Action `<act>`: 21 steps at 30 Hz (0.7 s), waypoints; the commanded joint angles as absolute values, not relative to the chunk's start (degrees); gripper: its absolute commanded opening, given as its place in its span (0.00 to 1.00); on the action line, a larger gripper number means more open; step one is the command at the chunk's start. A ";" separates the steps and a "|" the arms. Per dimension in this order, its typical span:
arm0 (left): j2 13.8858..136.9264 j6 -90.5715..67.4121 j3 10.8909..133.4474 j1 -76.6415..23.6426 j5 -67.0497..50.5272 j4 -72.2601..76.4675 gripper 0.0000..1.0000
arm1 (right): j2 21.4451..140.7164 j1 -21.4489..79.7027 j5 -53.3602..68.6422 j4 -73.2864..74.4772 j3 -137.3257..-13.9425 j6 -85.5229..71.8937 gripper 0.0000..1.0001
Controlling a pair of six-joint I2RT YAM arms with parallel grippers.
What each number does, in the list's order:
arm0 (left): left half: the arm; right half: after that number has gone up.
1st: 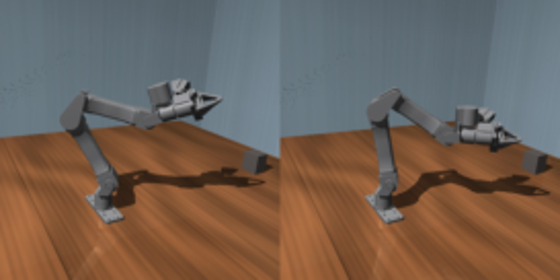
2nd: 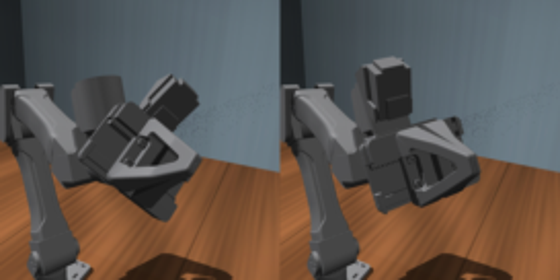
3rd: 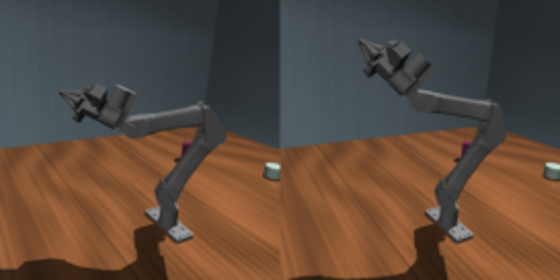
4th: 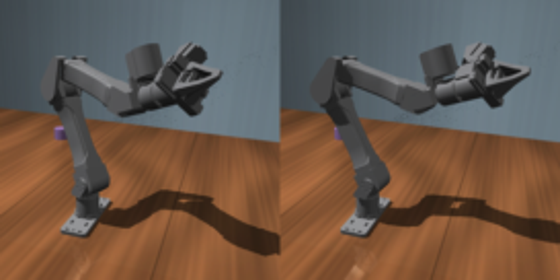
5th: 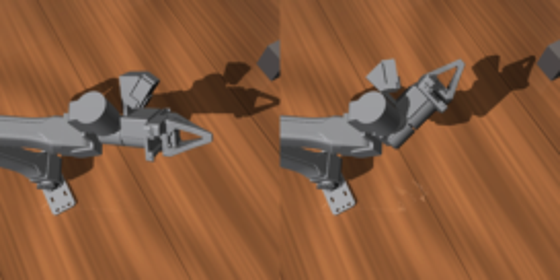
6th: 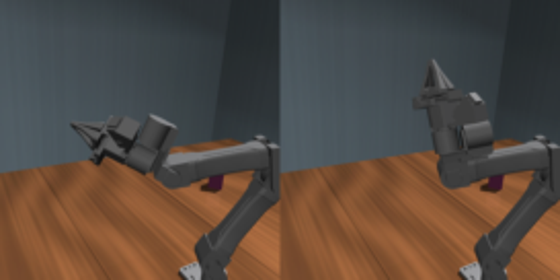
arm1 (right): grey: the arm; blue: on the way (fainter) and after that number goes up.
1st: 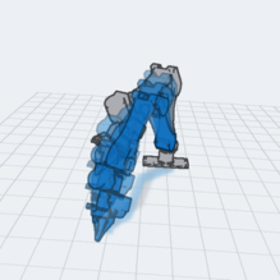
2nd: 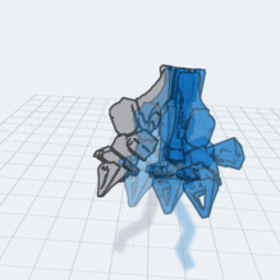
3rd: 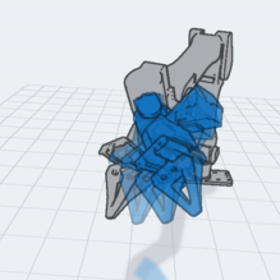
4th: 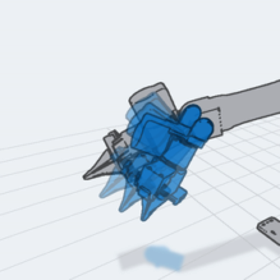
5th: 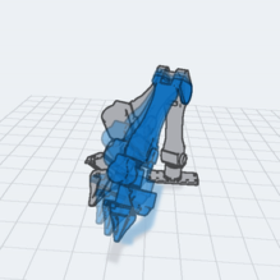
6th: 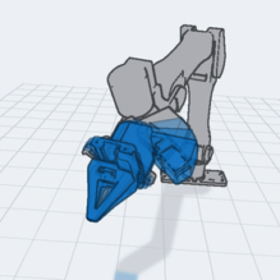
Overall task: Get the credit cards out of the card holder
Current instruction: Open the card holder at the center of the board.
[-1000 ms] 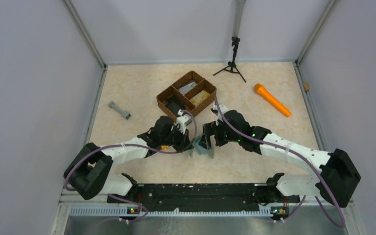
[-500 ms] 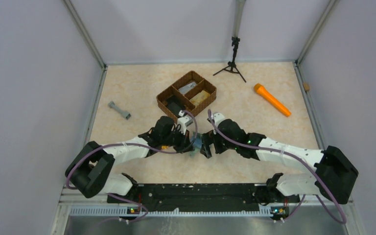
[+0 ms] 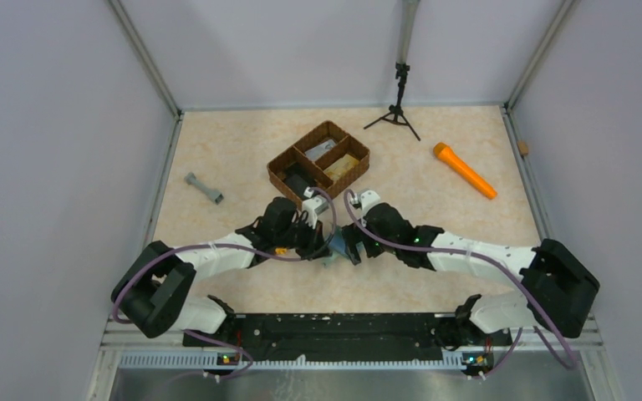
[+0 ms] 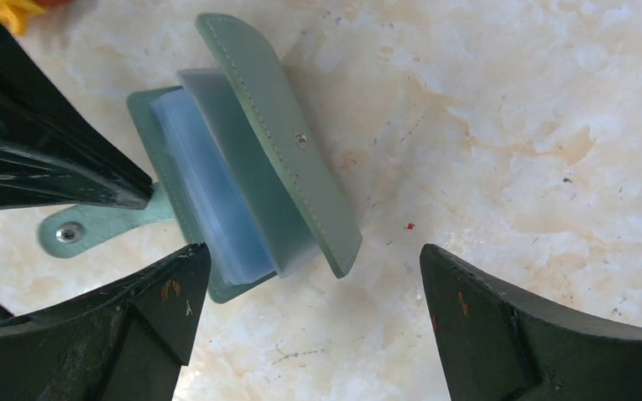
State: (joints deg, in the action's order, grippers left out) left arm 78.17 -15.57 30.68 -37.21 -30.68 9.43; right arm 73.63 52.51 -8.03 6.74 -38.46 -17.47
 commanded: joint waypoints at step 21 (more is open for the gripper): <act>80.88 -15.74 33.96 -35.79 -31.94 9.25 0.00 | 79.63 48.87 -10.64 4.05 -43.94 -15.35 0.51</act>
